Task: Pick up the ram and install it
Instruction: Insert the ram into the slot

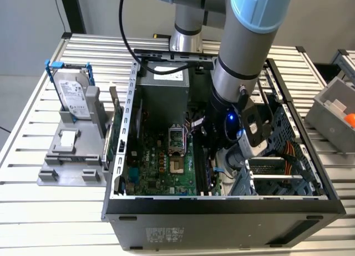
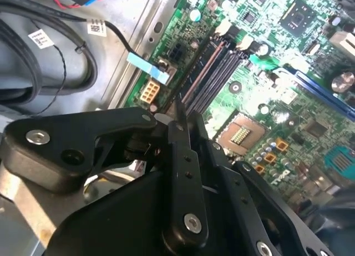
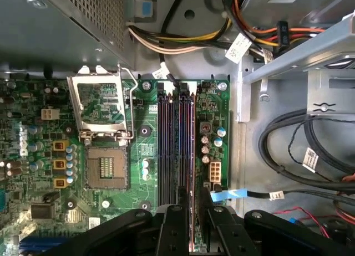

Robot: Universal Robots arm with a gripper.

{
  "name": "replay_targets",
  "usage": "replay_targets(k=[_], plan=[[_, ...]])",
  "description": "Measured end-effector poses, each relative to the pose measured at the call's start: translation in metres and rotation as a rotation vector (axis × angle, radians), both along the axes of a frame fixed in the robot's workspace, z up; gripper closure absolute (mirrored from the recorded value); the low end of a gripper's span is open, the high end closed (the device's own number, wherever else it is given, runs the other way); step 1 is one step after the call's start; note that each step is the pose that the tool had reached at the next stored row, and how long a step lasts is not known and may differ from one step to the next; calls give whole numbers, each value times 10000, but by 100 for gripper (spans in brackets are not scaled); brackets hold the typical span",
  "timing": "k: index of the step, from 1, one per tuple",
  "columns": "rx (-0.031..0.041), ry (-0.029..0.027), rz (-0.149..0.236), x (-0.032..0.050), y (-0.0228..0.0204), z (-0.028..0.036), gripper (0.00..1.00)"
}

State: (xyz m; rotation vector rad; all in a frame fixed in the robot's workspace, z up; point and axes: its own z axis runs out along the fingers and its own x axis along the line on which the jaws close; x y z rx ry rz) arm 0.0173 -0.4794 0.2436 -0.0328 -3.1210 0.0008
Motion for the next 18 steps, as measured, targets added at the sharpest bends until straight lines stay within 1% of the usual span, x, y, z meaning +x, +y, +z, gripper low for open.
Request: replay_targets(k=[1,4,18], plan=[[17,0,-2,0,0,9,0],[56,-1,-3,0,0,8,0],[58,7,-3,0,-1,17,0]])
